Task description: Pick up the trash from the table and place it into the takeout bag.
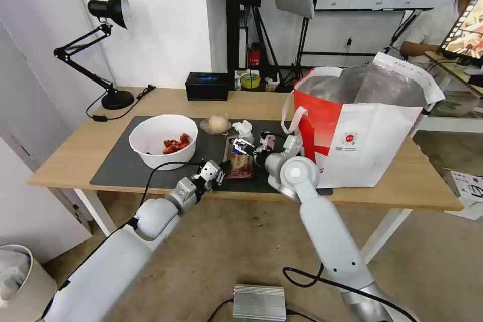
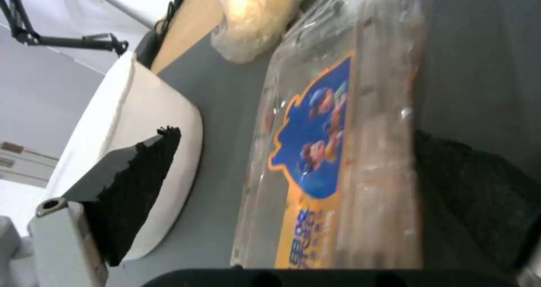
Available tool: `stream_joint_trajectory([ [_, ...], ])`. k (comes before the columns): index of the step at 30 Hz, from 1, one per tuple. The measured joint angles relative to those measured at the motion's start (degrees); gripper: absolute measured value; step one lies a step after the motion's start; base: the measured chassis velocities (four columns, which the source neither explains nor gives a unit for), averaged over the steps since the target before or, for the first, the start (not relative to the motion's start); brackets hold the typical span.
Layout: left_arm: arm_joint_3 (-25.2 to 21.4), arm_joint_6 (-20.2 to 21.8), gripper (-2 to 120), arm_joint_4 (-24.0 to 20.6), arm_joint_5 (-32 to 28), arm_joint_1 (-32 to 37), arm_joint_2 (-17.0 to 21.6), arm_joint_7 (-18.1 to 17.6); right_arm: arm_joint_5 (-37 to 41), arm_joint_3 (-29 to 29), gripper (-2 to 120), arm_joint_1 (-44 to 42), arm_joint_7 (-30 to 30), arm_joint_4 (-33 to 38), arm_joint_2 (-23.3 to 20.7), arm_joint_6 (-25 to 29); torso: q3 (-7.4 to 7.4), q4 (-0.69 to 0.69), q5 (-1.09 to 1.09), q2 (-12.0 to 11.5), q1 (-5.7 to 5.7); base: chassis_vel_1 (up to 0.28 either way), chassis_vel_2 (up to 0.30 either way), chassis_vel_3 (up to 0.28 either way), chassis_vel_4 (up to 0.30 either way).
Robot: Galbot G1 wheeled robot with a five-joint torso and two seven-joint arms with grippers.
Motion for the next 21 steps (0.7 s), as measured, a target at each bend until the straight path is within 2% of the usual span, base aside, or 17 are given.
stream_joint_trajectory([
  [7,0.02,0.00,0,-0.58,-0.03,0.08,0.01,-0.07,-0.07,-0.26,100,-0.43,0.40,0.07,-0.06,-0.32,0.00,0.00,0.00,0.00,0.00,0.000,0.000,0.000,0.000],
  [9,0.02,0.00,0,-0.67,-0.04,0.12,0.05,-0.10,-0.10,-0.26,96,-0.48,0.44,0.09,-0.12,-0.34,0.00,0.00,0.00,0.00,0.00,0.000,0.000,0.000,0.000],
  [12,0.00,0.00,0,-0.88,-0.07,0.22,0.20,-0.16,-0.14,-0.27,85,-0.59,0.59,0.23,-0.18,-0.35,0.00,-0.01,0.00,0.00,0.00,0.000,0.000,0.000,0.000],
  [13,0.00,0.00,0,-0.88,-0.07,0.22,0.20,-0.16,-0.14,-0.27,85,-0.59,0.59,0.23,-0.18,-0.35,0.00,-0.01,0.00,0.00,0.00,0.000,0.000,0.000,0.000],
  [16,-0.16,0.00,0,-1.01,-0.16,0.26,0.30,-0.19,-0.16,-0.45,67,-0.66,1.14,0.26,-0.20,-0.48,0.00,0.00,0.00,0.00,0.00,0.000,0.000,0.000,0.000],
  [17,-0.16,0.00,0,-1.01,-0.16,0.26,0.30,-0.19,-0.16,-0.45,67,-0.66,1.14,0.26,-0.20,-0.48,0.00,0.00,0.00,0.00,0.00,0.000,0.000,0.000,0.000],
  [20,-0.21,0.00,0,-1.18,-0.22,0.35,0.31,-0.26,-0.19,-0.55,54,-0.71,1.75,0.33,-0.23,-0.72,0.00,0.00,0.00,0.00,0.00,0.000,0.000,0.000,0.000],
  [21,-0.21,0.00,0,-1.18,-0.22,0.35,0.31,-0.26,-0.19,-0.55,54,-0.71,1.75,0.33,-0.23,-0.72,0.00,0.00,0.00,0.00,0.00,0.000,0.000,0.000,0.000],
])
